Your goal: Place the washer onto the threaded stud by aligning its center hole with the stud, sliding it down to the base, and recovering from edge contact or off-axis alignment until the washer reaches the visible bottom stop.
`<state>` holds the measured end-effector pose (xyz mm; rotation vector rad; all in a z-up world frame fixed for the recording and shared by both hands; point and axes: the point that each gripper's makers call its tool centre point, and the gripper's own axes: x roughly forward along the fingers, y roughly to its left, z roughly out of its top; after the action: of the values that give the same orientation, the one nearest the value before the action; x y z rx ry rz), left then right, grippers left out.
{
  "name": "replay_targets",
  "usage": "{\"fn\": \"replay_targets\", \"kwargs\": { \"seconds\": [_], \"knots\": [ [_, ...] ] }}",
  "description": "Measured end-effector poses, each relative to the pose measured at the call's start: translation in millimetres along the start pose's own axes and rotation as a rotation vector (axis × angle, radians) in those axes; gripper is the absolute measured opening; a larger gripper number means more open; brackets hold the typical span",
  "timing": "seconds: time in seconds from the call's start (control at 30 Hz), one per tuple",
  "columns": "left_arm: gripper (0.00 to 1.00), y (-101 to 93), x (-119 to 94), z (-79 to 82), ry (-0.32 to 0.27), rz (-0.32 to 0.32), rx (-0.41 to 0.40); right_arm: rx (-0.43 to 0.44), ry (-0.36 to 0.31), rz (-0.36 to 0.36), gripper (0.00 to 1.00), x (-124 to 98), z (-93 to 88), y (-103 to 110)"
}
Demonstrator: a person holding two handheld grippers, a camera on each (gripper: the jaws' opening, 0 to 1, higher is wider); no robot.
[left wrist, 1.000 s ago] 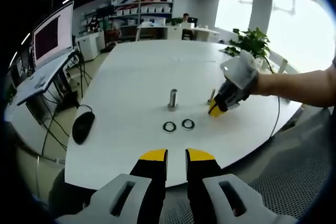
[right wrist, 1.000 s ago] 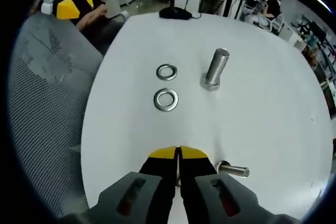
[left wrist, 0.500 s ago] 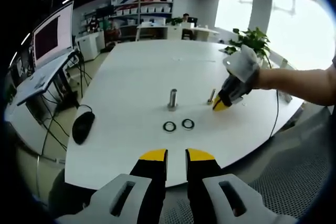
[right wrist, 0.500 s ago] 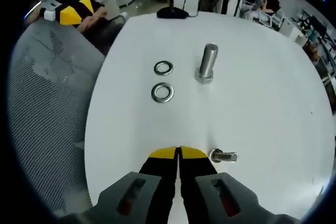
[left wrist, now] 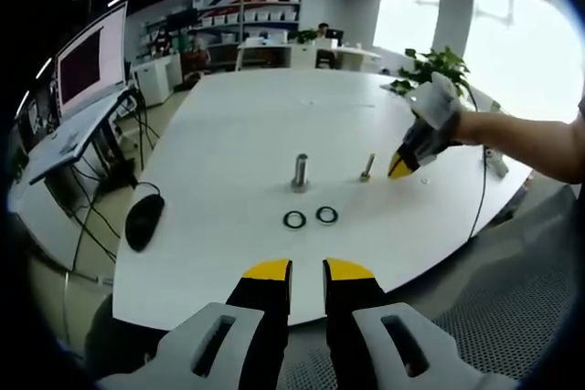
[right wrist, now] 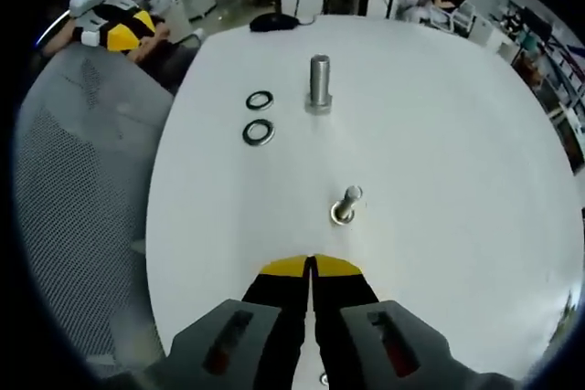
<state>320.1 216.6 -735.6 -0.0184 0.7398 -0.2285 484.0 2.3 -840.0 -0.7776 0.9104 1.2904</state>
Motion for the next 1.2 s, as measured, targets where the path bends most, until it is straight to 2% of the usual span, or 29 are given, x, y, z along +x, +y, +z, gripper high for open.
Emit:
{"fn": "replay_targets", "kwargs": {
  "seconds": [0.4, 0.97, 1.2],
  "knots": [
    [0.11, -0.3, 0, -0.2, 0.002, -0.004, 0.004, 0.053, 0.038, -0.002, 0.02, -19, -37.5, -7],
    [0.11, 0.2, 1, -0.4, 0.005, -0.002, 0.000, 0.094, 0.131, 0.003, 0.03, -30, -89.0, -11],
    [0.11, 0.1, 0, -1.1, 0.009, 0.000, 0.001, 0.120, 0.163, -0.010, 0.10, -32, -104.1, -13]
  ]
}}
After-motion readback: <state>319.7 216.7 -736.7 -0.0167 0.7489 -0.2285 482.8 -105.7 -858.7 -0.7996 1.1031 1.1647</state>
